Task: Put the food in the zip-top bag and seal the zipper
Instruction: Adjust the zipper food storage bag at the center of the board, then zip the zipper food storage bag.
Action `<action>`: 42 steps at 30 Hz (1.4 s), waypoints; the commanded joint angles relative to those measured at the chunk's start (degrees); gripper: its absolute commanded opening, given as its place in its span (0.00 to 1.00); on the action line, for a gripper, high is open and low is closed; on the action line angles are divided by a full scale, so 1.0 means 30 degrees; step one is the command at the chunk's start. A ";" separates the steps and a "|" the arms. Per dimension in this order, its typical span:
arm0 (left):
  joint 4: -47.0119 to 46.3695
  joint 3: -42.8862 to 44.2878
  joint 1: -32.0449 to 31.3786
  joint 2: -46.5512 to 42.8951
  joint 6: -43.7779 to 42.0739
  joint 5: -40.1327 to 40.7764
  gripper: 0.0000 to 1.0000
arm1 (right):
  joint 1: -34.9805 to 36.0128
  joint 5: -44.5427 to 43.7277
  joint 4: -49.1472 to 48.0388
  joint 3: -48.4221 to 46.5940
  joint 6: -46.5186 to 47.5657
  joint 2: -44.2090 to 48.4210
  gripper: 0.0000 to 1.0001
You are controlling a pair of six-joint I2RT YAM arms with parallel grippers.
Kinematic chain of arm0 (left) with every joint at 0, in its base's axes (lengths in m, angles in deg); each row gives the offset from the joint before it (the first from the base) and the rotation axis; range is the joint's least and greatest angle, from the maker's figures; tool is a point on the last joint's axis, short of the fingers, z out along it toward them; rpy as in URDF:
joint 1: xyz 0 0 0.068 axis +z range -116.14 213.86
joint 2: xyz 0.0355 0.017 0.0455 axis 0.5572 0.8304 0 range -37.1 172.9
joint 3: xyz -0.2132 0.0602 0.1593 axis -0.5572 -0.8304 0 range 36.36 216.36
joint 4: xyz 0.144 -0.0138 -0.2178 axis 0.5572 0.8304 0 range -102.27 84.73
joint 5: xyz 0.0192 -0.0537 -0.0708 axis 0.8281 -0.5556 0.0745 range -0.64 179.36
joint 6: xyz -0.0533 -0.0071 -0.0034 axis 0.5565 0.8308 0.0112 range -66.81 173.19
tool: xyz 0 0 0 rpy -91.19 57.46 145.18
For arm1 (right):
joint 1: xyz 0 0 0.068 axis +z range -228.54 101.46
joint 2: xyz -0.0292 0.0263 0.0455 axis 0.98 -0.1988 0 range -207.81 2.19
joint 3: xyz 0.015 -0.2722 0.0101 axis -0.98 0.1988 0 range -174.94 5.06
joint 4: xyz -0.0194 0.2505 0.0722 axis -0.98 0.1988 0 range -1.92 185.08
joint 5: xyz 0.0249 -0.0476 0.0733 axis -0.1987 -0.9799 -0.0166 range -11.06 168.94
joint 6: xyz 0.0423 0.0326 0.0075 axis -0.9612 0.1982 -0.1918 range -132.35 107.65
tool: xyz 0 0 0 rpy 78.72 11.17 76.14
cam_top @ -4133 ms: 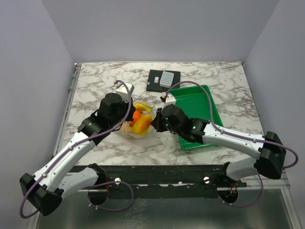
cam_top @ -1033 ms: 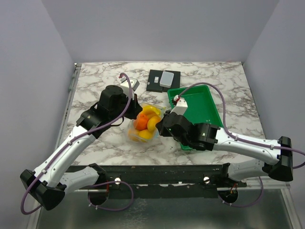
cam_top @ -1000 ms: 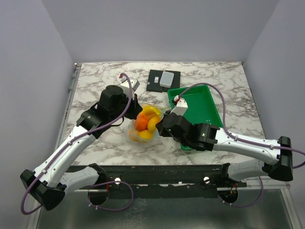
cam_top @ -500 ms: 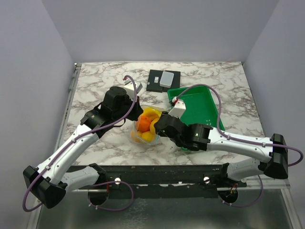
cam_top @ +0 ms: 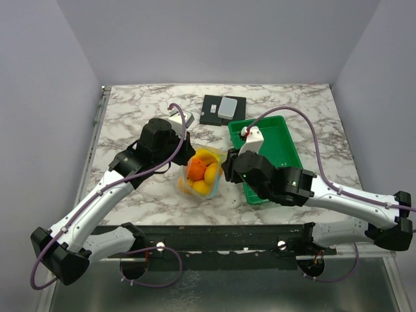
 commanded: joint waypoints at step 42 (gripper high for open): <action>0.1702 -0.0666 0.0036 -0.1930 -0.0216 -0.1018 0.00 | -0.2936 1.4806 -0.2708 0.1492 2.5327 0.0593 0.62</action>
